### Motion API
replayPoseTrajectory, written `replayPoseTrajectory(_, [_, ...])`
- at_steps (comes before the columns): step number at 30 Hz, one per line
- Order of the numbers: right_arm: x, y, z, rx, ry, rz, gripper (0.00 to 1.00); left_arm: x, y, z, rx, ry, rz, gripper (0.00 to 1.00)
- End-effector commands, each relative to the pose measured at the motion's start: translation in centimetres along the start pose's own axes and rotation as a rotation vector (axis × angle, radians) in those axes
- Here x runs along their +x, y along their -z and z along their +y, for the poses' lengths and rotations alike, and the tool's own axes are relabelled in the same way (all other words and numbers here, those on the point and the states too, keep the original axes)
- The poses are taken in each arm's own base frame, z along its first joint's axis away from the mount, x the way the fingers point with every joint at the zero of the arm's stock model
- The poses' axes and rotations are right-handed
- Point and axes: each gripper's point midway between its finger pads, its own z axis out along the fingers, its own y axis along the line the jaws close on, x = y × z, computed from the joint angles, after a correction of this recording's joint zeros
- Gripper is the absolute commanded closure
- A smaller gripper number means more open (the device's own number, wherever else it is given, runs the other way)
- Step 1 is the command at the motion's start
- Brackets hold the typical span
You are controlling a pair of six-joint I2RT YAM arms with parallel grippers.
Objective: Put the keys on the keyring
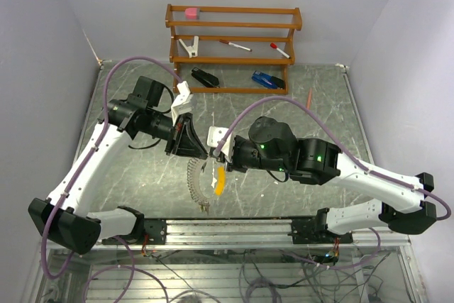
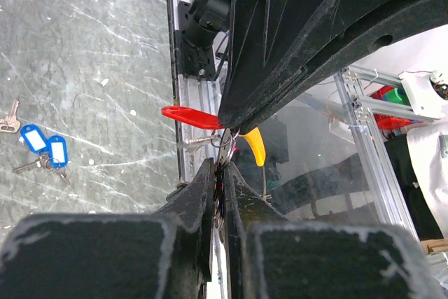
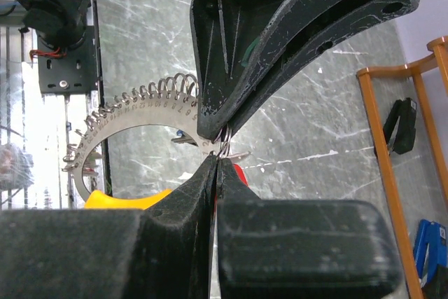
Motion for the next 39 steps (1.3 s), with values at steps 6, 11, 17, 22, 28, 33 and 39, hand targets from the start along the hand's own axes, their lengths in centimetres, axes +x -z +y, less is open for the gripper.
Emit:
replayPoseTrajectory(6, [-1.7,0.9,-1.1,0.046,0.033,-0.057,1.00,-0.1,-0.1,-1.3,0.026,-0.016,0.001,0.93])
replayPoseTrajectory(11, [-1.5,1.2,-1.3,0.057,0.063,-0.050,1.00,0.0,-0.1,-1.7,0.036,-0.019,-0.004,0.93])
replayPoseTrajectory(17, [-1.9,1.7,-1.5,0.060,0.092,-0.068,1.00,-0.1,-0.1,-2.3,0.053,-0.030,-0.011,0.93])
replayPoseTrajectory(22, [-2.1,1.4,-1.4,0.049,0.113,-0.074,1.00,-0.4,-0.1,-2.5,0.060,-0.033,-0.015,0.93])
replayPoseTrajectory(28, [-2.3,0.7,-1.5,0.047,0.140,-0.081,1.00,-0.7,0.0,-2.9,0.070,-0.036,-0.024,0.93])
replayPoseTrajectory(33, [-2.4,0.1,-1.5,0.049,0.152,-0.087,1.00,-0.8,-0.1,-3.0,0.073,-0.038,-0.026,0.93])
replayPoseTrajectory(39, [-2.4,-0.4,-1.4,0.050,0.153,-0.095,1.00,-1.1,0.0,-3.2,0.076,-0.047,-0.029,0.93])
